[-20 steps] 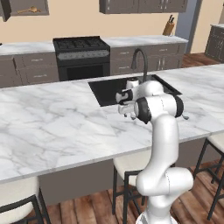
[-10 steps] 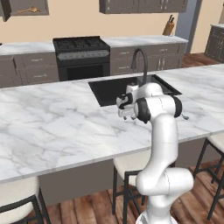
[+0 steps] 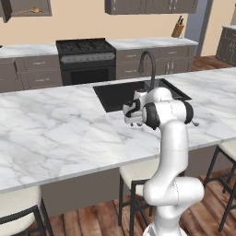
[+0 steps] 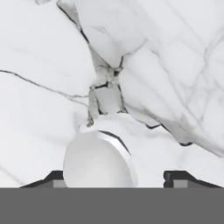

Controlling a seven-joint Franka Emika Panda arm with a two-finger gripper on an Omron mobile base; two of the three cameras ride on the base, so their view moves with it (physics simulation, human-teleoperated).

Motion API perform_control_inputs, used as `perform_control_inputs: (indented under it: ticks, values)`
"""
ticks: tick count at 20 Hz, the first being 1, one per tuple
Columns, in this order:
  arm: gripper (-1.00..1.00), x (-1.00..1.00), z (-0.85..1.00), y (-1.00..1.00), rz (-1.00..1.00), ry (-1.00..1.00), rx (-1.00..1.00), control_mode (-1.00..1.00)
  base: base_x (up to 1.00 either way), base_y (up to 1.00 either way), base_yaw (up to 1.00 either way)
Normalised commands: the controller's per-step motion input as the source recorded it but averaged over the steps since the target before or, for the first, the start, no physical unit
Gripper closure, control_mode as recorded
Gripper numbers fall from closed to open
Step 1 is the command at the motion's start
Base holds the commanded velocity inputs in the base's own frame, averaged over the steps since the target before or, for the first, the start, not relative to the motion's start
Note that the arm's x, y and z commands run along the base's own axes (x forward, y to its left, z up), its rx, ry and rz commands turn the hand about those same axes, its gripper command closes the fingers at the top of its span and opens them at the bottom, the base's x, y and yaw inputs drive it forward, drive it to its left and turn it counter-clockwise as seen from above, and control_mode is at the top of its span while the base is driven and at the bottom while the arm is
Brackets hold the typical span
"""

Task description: Organize the utensils by type. Pick up the wooden spoons from the counter and place them in the open cabinet. Then pick up the metallic utensils from the counter and place them in the open drawer.

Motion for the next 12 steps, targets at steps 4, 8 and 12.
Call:
perform_control_inputs:
  ticks: [4, 8, 12]
  values:
    - [1.00, -0.15, -0.35, -0.09, 0.00, -0.01, 0.00, -1.00, 0.00, 0.00, 0.00]
    - [1.00, -0.18, -0.24, -0.07, 0.00, -0.04, 0.00, -1.00, 0.00, 0.00, 0.00]
    - [1.00, -0.11, -0.02, -0.02, 0.00, -0.12, 0.00, -1.00, 0.00, 0.00, 0.00]
